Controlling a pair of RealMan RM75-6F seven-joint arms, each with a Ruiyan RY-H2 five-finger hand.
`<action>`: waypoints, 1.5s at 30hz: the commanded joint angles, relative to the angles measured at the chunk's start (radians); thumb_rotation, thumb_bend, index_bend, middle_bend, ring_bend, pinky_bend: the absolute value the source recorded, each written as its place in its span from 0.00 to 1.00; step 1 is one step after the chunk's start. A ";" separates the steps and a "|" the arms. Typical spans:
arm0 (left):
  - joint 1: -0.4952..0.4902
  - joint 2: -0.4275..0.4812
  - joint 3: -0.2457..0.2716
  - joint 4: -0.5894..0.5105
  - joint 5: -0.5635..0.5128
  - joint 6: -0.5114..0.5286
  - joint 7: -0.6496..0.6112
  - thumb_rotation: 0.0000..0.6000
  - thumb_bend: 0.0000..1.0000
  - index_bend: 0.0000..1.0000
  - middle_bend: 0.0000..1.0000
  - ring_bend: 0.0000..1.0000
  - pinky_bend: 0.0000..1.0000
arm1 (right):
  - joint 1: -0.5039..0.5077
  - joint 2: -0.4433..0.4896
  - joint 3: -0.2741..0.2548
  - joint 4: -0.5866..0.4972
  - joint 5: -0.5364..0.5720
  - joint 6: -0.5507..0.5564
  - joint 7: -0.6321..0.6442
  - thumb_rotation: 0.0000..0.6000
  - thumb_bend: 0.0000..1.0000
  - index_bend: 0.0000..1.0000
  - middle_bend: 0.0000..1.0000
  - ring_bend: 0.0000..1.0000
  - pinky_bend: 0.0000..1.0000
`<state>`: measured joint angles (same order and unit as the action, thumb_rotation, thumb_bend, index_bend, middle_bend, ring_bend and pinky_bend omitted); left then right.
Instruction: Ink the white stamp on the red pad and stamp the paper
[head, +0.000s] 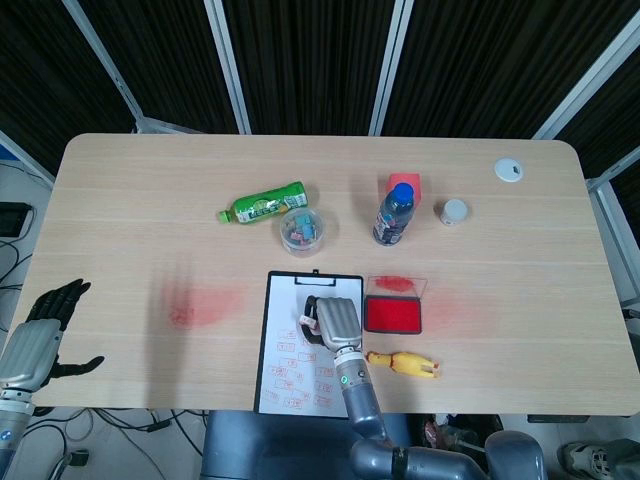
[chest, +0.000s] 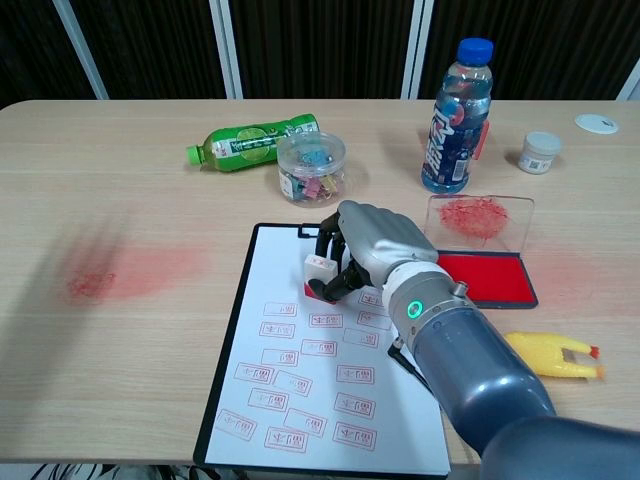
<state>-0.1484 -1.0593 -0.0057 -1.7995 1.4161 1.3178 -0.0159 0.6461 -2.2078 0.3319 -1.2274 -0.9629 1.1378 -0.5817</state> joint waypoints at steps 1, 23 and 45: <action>0.000 0.000 0.000 0.000 0.000 0.000 -0.001 1.00 0.01 0.00 0.00 0.00 0.00 | 0.002 -0.002 0.001 0.001 0.008 -0.001 -0.008 1.00 1.00 0.89 0.75 0.79 0.89; -0.001 0.001 0.000 0.000 0.000 -0.001 -0.004 1.00 0.01 0.00 0.00 0.00 0.00 | 0.004 -0.004 0.001 -0.003 0.030 0.002 -0.025 1.00 1.00 0.90 0.76 0.79 0.89; 0.000 0.001 0.001 0.000 0.002 0.000 -0.003 1.00 0.01 0.00 0.00 0.00 0.00 | 0.003 0.013 -0.006 -0.030 -0.007 0.003 0.020 1.00 1.00 0.90 0.76 0.79 0.89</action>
<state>-0.1488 -1.0583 -0.0048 -1.7993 1.4176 1.3174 -0.0187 0.6487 -2.1977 0.3276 -1.2529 -0.9651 1.1410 -0.5665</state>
